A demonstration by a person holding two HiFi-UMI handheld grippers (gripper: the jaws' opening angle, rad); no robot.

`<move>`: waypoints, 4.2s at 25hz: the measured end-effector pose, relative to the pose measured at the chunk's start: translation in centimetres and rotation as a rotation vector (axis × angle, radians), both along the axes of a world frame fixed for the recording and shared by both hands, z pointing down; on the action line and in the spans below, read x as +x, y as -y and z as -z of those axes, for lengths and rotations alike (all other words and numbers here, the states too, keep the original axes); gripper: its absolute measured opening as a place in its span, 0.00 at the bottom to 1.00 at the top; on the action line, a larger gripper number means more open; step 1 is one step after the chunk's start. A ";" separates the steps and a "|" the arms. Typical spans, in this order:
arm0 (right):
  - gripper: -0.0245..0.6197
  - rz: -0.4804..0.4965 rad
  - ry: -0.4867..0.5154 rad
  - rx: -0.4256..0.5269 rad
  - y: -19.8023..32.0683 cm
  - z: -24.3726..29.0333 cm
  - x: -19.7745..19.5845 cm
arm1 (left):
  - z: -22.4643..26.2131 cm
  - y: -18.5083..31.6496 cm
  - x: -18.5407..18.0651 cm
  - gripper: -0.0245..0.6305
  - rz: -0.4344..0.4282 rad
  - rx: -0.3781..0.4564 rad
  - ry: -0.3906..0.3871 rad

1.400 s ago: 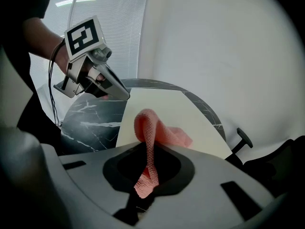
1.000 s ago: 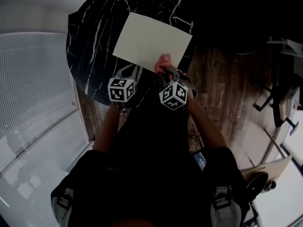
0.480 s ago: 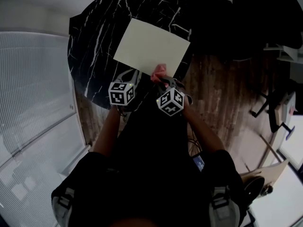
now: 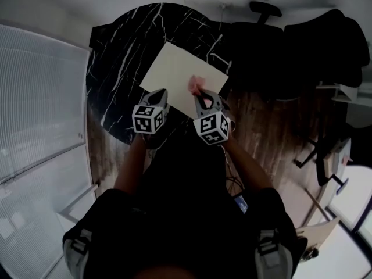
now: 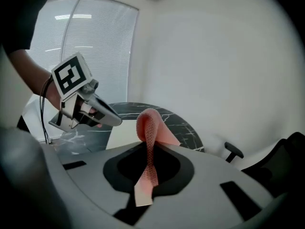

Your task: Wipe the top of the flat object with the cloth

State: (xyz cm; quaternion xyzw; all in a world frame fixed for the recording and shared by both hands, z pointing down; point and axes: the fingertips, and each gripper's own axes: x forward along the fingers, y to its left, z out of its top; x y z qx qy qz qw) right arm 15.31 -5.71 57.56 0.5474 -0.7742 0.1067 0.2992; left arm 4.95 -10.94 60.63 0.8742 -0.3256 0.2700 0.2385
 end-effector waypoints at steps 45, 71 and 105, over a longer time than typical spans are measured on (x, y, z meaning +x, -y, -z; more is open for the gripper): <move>0.06 0.191 -0.170 -0.189 11.6 -9.4 5.8 | -3.0 4.3 1.0 0.04 0.210 -0.117 0.040; 0.06 0.312 -0.113 -0.236 6.5 -10.0 -0.3 | -3.0 1.6 -2.1 0.04 0.241 -0.108 0.036; 0.06 0.367 -0.099 -0.284 2.3 -10.6 -6.8 | -2.9 -0.9 -8.3 0.04 0.288 -0.103 0.014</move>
